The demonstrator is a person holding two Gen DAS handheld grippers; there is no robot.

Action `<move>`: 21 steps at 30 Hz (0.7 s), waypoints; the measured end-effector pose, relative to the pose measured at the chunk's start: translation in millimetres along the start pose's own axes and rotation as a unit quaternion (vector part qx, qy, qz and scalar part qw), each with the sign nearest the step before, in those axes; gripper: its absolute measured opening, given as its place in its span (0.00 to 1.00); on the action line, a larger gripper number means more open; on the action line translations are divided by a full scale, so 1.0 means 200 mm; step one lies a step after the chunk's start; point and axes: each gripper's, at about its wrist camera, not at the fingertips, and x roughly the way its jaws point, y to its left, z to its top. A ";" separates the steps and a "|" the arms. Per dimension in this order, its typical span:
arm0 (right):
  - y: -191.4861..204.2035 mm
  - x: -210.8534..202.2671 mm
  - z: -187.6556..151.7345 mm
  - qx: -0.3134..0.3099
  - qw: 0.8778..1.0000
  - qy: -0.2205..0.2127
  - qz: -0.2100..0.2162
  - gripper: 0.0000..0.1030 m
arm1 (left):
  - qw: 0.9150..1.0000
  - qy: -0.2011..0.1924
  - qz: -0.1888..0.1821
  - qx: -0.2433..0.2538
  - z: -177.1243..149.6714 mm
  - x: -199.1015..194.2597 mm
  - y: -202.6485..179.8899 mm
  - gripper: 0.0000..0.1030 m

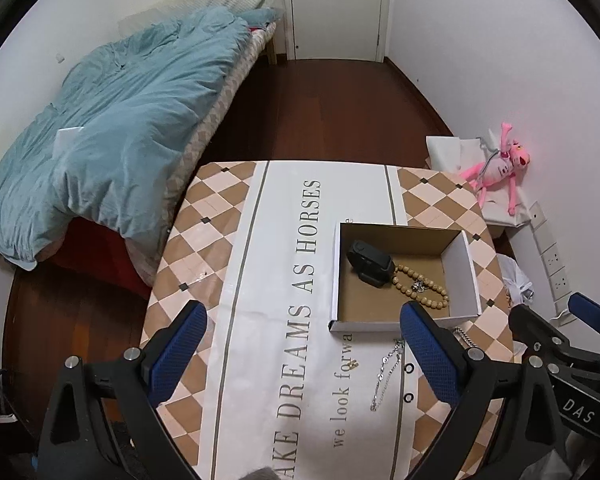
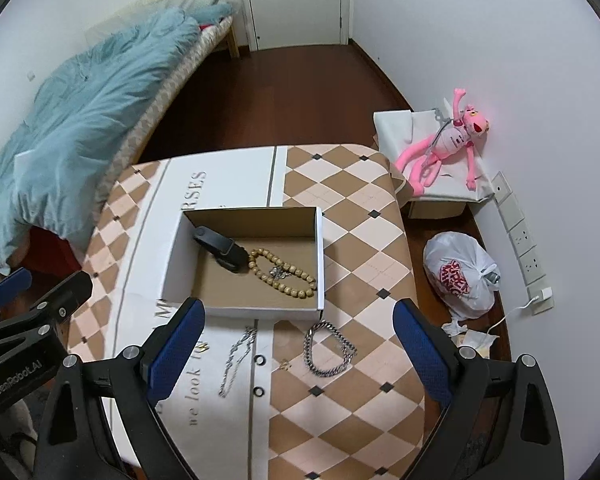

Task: Organize jewelry
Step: 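Withdraw both grippers from the box toward the remaining jewelry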

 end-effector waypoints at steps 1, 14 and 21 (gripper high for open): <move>0.00 -0.02 -0.02 0.002 1.000 -0.003 -0.001 0.94 | 1.000 -0.002 0.001 -0.001 -0.01 -0.01 0.01 0.96; -0.35 0.42 -0.32 0.107 0.990 0.089 -0.002 0.88 | 0.998 0.057 0.023 -0.004 -0.30 0.33 0.00 0.96; -0.46 0.75 -0.41 0.124 0.984 0.124 -0.017 0.69 | 0.995 0.099 0.024 -0.005 -0.44 0.54 0.01 0.96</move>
